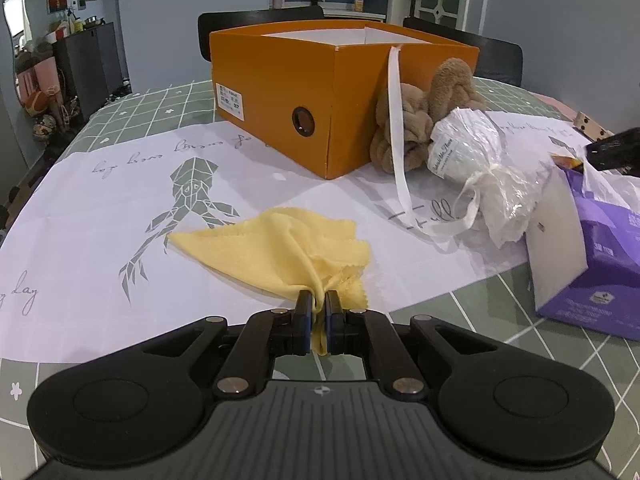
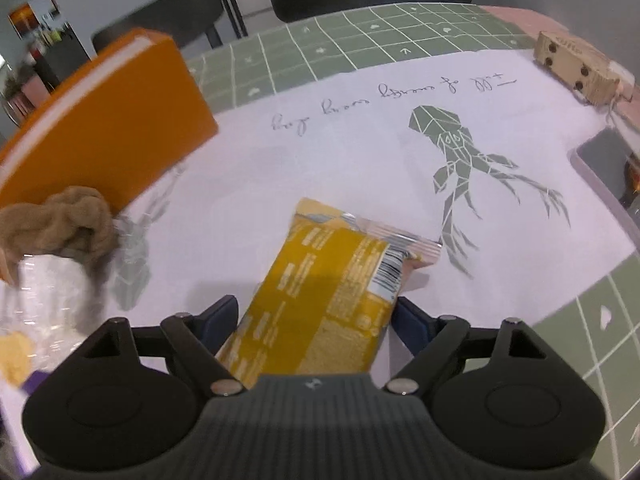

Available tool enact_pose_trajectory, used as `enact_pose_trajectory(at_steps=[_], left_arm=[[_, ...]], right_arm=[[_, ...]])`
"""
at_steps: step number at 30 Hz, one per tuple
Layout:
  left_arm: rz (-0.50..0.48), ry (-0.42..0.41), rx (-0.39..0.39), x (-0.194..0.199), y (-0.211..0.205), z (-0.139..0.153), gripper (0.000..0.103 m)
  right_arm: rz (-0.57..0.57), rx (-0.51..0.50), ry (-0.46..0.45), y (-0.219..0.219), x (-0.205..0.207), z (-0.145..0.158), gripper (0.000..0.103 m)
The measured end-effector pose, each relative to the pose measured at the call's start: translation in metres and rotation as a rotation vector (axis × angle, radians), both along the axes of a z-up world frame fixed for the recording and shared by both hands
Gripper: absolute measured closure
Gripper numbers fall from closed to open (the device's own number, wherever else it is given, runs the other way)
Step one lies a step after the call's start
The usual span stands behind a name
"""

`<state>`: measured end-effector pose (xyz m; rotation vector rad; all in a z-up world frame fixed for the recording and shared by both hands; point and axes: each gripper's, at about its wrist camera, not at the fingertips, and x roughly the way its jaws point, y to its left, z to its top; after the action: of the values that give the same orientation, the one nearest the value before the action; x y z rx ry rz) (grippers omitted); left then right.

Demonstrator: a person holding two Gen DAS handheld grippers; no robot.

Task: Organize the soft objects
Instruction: 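Grasp the yellow cloth with the left tool while the right tool grasps the yellow snack packet, then lift and carry the yellow cloth and snack packet with both tools over the orange box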

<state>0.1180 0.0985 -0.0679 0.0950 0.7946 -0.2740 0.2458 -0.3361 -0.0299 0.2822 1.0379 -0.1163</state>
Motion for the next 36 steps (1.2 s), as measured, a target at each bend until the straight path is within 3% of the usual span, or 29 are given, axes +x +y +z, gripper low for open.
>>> enact_pose_trajectory(at_steps=[1, 3, 7, 13, 22, 30, 36], left_arm=[[-0.003, 0.002, -0.001, -0.001, 0.000, 0.000, 0.096], [-0.015, 0.004, -0.001, -0.003, 0.000, 0.001, 0.096], [-0.035, 0.009, -0.005, -0.008, 0.000, 0.001, 0.096], [-0.086, 0.021, -0.018, -0.022, -0.002, 0.003, 0.096], [-0.165, 0.040, -0.024, -0.062, -0.003, 0.007, 0.096], [-0.135, -0.008, -0.036, -0.089, 0.015, 0.024, 0.096], [-0.112, -0.041, -0.045, -0.100, 0.026, 0.038, 0.096]], right_arm=[[0.017, -0.040, -0.002, 0.003, 0.004, 0.000, 0.040], [0.064, -0.094, -0.001, 0.004, 0.009, 0.000, 0.044], [0.117, -0.063, 0.003, -0.009, 0.005, 0.006, 0.054], [0.161, -0.079, 0.015, -0.026, -0.029, 0.018, 0.055], [0.277, -0.102, 0.082, -0.032, -0.110, 0.030, 0.055], [0.502, -0.123, 0.118, 0.008, -0.173, 0.049, 0.055], [0.682, -0.120, 0.113, 0.059, -0.194, 0.062, 0.056]])
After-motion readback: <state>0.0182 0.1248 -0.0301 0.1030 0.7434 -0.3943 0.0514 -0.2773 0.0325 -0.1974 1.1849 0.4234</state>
